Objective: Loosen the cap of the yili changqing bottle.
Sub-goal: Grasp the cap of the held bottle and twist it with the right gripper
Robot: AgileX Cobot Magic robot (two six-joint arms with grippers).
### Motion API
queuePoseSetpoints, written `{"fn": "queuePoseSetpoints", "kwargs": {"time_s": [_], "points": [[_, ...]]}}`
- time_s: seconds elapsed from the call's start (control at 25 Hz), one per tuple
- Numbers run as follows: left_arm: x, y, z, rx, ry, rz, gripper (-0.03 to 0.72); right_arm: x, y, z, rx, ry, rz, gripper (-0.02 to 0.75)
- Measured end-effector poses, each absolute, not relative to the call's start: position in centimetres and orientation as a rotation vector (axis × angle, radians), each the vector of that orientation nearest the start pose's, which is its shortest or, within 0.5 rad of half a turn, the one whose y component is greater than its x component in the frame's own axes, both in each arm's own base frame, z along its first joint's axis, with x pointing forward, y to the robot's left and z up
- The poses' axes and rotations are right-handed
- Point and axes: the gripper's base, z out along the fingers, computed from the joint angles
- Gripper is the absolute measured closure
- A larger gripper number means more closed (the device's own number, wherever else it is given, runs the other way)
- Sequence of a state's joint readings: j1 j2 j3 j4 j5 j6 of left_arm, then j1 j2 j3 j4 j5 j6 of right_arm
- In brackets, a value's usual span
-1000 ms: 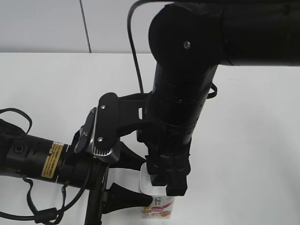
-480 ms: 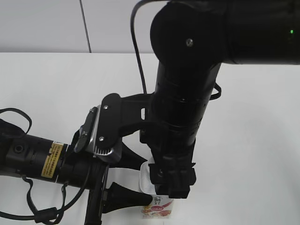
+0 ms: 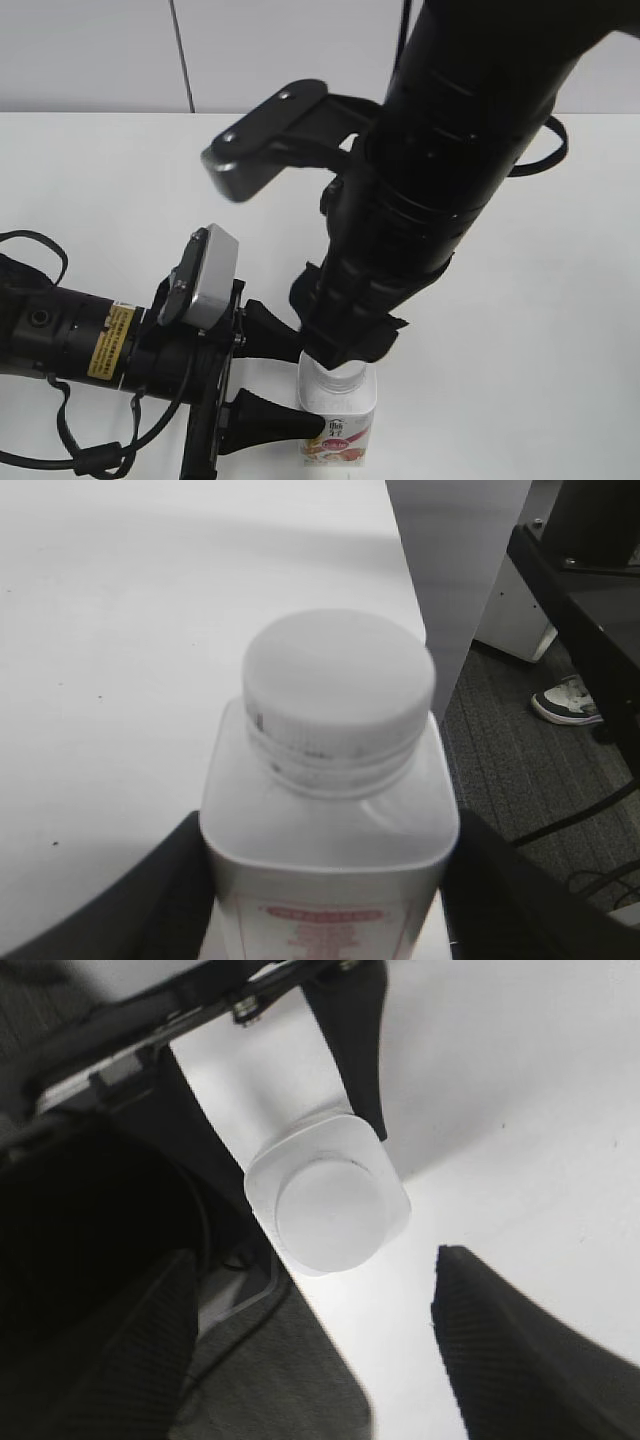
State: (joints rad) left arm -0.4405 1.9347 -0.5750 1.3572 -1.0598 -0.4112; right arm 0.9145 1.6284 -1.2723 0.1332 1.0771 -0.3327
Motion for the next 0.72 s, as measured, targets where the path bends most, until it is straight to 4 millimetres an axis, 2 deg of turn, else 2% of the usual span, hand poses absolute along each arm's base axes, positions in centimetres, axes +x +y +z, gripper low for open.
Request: {"fn": "queuePoseSetpoints", "kwargs": {"time_s": [0.16,0.28,0.4,0.72], "points": [[20.3,-18.1,10.2,1.533,1.548,-1.074,0.26,18.7,26.0,27.4,-1.042,2.804,0.33,0.164],[20.3,-18.1,10.2,1.533,1.548,-1.074,0.26,18.6,25.9,27.3,-0.722,2.94,0.339,0.164],[20.3,-18.1,10.2,1.533,1.548,-1.074,0.26,18.9,26.1,26.4,-0.597,2.995,0.312,0.164],[20.3,-18.1,10.2,1.533,1.548,-1.074,0.26,19.9,27.4,24.1,-0.524,3.02,0.315,0.164]]}}
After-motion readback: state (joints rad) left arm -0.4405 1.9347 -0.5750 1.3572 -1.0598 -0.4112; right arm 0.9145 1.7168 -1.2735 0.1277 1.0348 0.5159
